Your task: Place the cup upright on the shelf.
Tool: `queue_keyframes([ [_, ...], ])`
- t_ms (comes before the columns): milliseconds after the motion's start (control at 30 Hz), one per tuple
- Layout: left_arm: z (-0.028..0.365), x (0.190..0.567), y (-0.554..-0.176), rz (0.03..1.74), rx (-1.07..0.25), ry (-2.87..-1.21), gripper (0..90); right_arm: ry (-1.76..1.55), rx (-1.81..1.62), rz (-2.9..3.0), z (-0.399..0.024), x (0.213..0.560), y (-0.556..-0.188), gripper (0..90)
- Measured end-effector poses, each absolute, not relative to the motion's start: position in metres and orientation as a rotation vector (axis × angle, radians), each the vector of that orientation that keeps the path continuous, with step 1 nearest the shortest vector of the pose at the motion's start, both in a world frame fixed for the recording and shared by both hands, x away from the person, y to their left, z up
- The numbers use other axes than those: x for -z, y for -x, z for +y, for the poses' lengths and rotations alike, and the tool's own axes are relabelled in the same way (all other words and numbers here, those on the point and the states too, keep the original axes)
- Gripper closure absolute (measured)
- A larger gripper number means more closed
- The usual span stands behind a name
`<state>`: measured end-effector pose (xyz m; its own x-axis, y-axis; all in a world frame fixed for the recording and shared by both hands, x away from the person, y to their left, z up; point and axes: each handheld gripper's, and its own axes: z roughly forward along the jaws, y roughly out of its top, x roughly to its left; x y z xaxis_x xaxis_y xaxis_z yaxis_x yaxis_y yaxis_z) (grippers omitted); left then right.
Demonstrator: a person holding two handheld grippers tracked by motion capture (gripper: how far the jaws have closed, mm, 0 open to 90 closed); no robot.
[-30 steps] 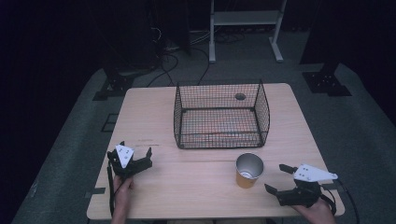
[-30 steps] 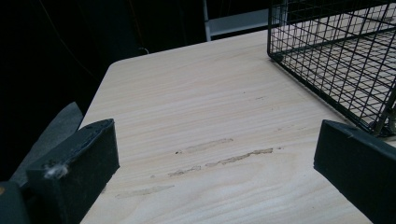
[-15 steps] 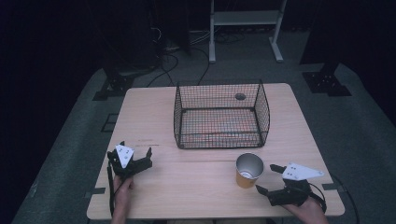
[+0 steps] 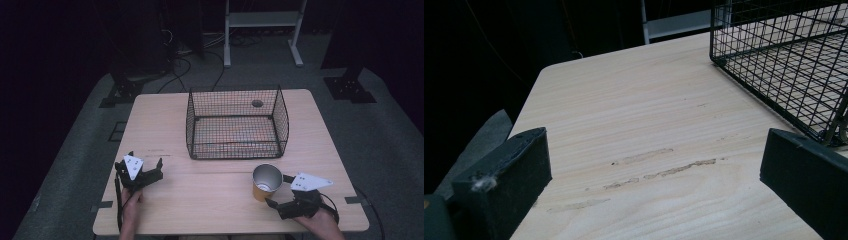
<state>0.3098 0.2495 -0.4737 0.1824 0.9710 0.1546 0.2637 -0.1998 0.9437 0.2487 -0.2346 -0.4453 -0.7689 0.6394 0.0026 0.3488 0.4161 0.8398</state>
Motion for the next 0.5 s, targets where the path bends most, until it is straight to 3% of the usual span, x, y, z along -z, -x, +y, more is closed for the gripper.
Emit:
queue_keyframes([
  [500,0.250,0.474,-0.310,1.197,-1.069,-1.626,0.0,-0.840,-1.278,2.357,-0.220,0.445,-0.259,7.5],
])
